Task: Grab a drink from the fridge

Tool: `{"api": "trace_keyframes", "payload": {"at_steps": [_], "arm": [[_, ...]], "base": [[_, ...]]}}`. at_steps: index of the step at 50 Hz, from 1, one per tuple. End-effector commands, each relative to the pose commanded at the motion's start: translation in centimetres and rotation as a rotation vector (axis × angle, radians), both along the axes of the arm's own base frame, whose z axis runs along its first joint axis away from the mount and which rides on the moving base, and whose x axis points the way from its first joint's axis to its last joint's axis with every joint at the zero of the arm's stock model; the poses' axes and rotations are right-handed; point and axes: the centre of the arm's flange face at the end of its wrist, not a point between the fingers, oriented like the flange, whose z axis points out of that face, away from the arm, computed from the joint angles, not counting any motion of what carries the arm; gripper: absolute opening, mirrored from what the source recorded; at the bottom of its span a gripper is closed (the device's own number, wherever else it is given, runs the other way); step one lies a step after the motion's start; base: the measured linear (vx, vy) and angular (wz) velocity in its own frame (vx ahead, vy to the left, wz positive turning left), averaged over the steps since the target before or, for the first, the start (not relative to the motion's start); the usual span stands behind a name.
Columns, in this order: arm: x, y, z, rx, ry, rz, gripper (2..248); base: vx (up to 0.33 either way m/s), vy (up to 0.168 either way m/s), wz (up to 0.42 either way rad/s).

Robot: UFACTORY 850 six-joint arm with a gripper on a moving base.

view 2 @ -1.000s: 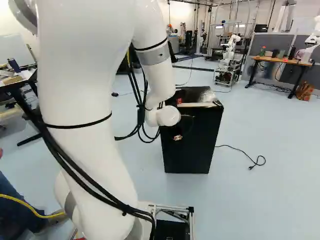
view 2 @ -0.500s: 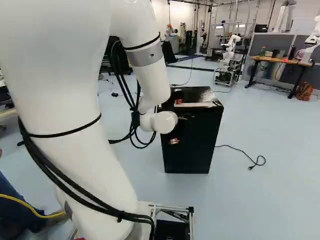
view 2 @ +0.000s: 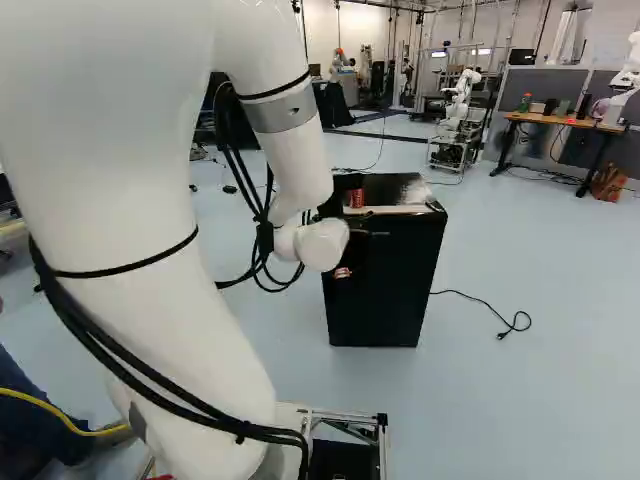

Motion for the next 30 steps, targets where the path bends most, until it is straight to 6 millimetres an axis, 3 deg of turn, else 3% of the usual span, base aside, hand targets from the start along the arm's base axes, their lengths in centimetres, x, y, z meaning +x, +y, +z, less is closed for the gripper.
{"api": "trace_keyframes", "payload": {"at_steps": [30], "arm": [[3.5,-0.7,1.3,0.015,-0.181,-0.052,247]], "base": [[0.0,0.0,0.0]]}}
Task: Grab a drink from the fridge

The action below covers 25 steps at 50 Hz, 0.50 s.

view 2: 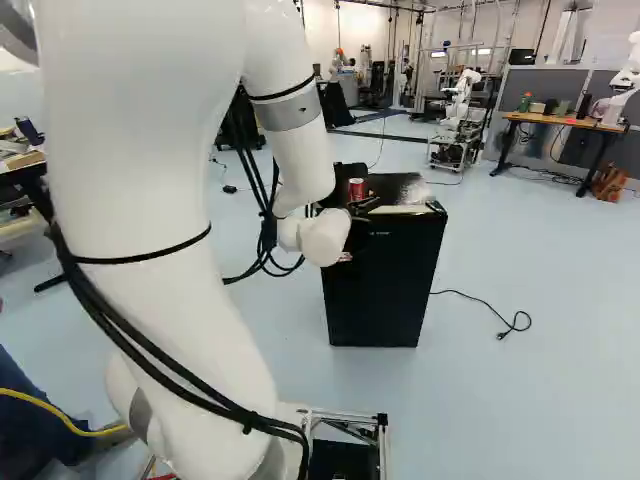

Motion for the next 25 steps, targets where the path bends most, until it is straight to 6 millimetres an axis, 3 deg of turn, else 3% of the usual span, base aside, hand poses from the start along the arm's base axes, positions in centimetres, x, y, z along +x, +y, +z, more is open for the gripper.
{"api": "trace_keyframes", "payload": {"at_steps": [25], "arm": [[3.5,-0.6,-0.1,0.0,-0.037,-0.003,247]], "base": [[0.0,0.0,0.0]]}}
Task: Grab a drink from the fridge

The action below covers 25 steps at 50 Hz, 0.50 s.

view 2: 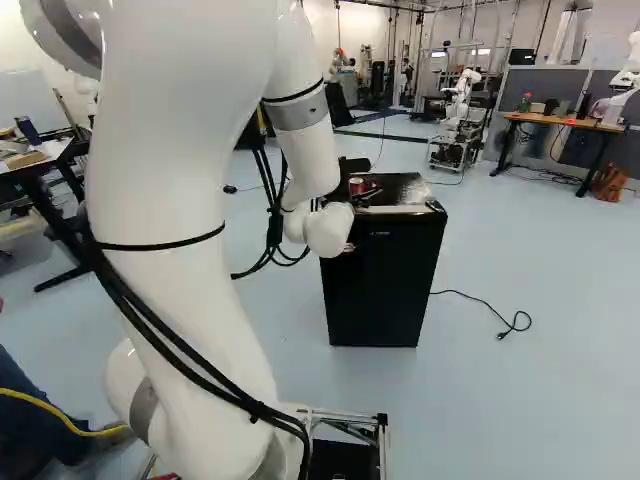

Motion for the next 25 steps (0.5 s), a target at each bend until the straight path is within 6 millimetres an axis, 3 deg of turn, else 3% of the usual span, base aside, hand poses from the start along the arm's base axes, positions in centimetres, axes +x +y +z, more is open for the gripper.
{"api": "trace_keyframes", "payload": {"at_steps": [25], "arm": [[3.5,-1.2,-1.4,0.001,0.001,0.001,247]], "base": [[0.0,0.0,0.0]]}}
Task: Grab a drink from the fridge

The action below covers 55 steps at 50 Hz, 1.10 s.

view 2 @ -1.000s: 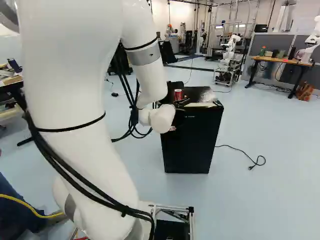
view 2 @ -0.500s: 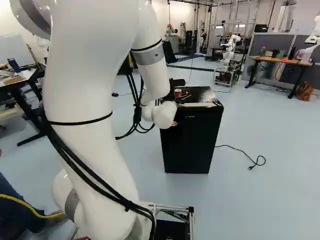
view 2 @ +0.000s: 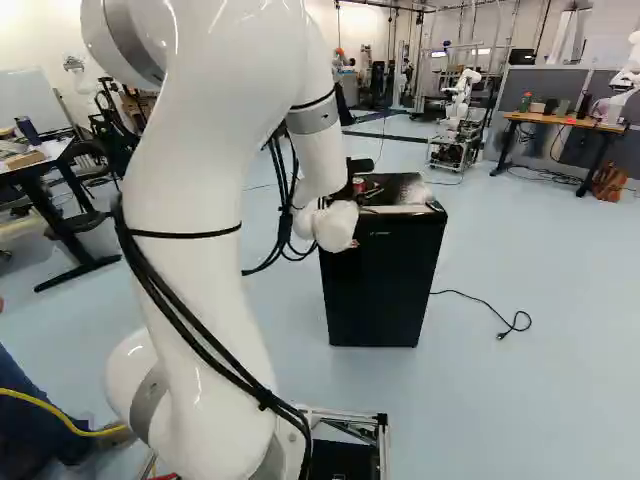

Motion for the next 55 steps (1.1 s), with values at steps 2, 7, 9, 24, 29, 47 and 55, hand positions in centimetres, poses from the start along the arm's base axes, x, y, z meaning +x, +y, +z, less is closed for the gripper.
{"api": "trace_keyframes", "payload": {"at_steps": [2,7,9,24,29,47,55], "arm": [[0.3,-0.1,-0.1,0.0,-0.001,0.0,247],[0.9,-0.4,-0.2,-0.002,-0.005,-0.002,247],[1.1,-0.6,-0.2,-0.002,-0.006,-0.002,247],[1.8,-0.9,-0.3,-0.004,-0.01,-0.005,237],[1.8,-1.0,-0.3,-0.004,-0.01,-0.005,199],[1.8,-1.0,0.6,-0.01,-0.026,-0.005,98],[1.8,-0.9,1.5,-0.016,-0.041,-0.005,98]], "base": [[0.0,0.0,0.0],[0.0,0.0,0.0],[0.0,0.0,0.0],[0.0,0.0,0.0],[0.0,0.0,0.0],[0.0,0.0,0.0],[0.0,0.0,0.0]]}}
